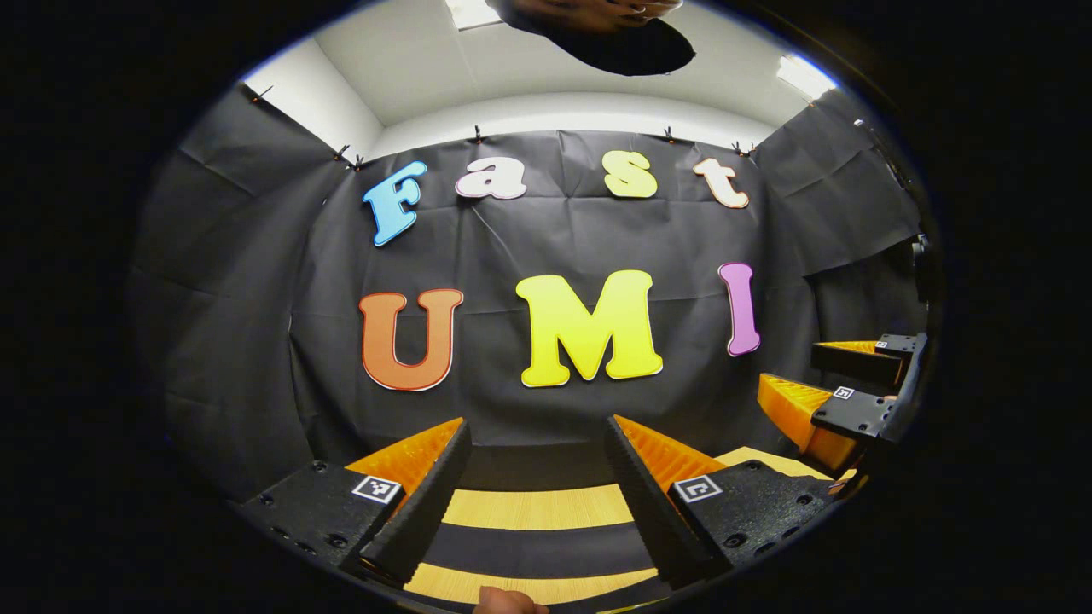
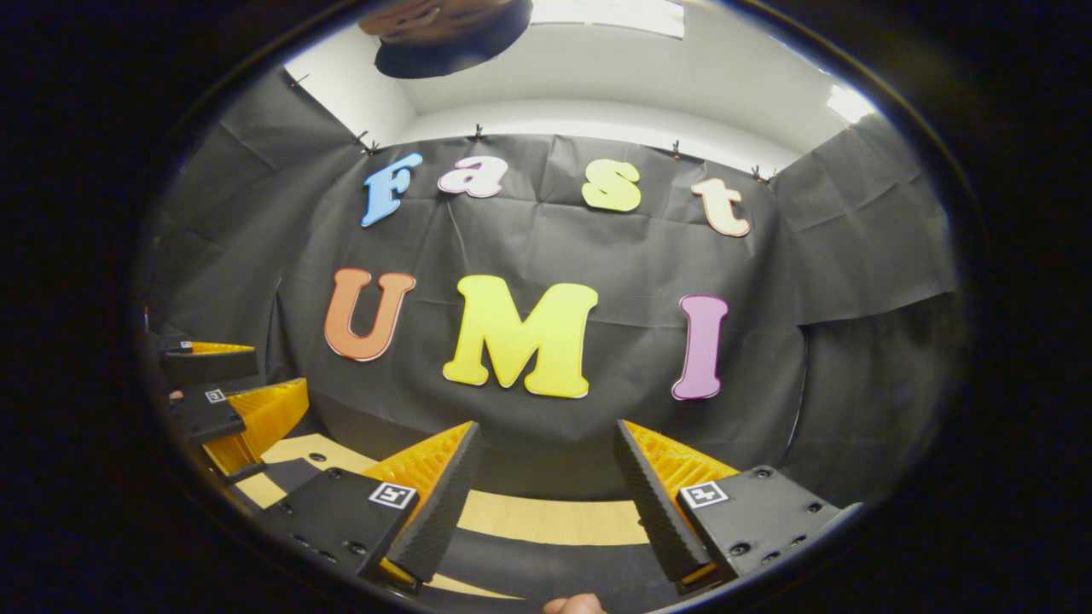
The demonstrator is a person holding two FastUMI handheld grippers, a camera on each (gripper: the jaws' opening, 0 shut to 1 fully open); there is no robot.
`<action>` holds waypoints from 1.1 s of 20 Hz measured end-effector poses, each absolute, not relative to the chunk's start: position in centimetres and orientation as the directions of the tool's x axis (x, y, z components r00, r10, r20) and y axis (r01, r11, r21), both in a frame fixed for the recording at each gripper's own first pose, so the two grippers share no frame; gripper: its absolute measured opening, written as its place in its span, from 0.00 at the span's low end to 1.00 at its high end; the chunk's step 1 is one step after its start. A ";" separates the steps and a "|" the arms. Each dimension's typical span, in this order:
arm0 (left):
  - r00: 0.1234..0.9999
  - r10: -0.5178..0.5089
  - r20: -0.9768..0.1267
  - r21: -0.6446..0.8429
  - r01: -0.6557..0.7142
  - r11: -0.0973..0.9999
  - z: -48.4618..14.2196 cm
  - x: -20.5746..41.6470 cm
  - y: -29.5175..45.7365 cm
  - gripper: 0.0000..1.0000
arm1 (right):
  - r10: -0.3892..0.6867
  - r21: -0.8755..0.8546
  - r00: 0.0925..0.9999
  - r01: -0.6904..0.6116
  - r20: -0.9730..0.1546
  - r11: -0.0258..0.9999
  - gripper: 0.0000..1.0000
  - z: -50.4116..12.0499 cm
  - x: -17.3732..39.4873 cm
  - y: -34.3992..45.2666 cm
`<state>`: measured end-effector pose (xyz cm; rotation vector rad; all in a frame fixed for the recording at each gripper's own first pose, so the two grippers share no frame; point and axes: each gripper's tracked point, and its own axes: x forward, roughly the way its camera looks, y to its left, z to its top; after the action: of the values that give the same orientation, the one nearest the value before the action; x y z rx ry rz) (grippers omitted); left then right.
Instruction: Grasp the waist and the cuffs of the jeans and fold them to make the two legs overlap; first hold the waist and fold one-third of the jeans toward the cuffs, then hold the cuffs and fold the remaining one-third in the same direction to finish folding.
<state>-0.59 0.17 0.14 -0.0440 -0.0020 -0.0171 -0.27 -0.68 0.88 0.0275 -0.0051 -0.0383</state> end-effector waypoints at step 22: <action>0.546 0.195 -0.815 -0.433 -0.798 0.419 -24.9 -21.9 21.5 0.99 | 0.007 -0.019 0.999 -0.008 -0.035 1.000 0.94 -0.9 3.4 -0.7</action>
<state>-21.92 21.46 -24.87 -0.9350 0.7595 0.7035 3.37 -0.72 -0.90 -0.0190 0.0350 0.0074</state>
